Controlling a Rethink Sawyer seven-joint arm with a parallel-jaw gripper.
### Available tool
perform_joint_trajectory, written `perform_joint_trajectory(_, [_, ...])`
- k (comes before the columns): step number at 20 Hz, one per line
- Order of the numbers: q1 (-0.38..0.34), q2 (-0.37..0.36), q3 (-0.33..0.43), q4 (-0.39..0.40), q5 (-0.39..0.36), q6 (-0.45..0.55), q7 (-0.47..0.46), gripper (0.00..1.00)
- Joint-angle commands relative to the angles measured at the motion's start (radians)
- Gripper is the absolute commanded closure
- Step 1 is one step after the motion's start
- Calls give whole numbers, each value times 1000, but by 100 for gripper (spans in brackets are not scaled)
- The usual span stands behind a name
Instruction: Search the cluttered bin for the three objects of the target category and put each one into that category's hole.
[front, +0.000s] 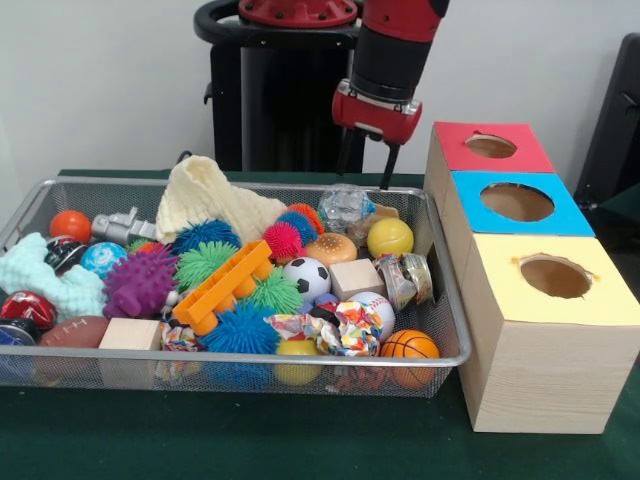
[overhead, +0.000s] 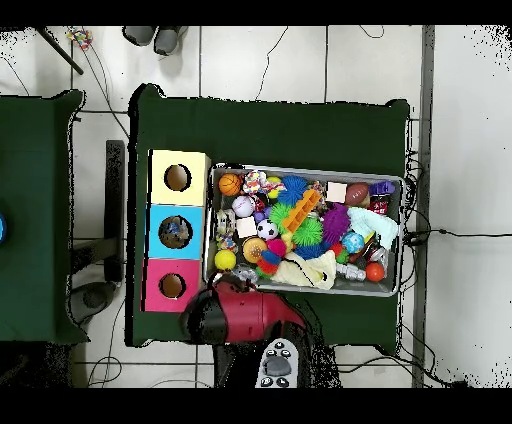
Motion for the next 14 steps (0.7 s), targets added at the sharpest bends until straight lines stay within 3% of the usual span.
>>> perform_joint_trajectory(1, [-19,48,56,-152,26,37,68,0])
perform_joint_trajectory(14, [-200,74,94,-202,-57,0,-21,0])
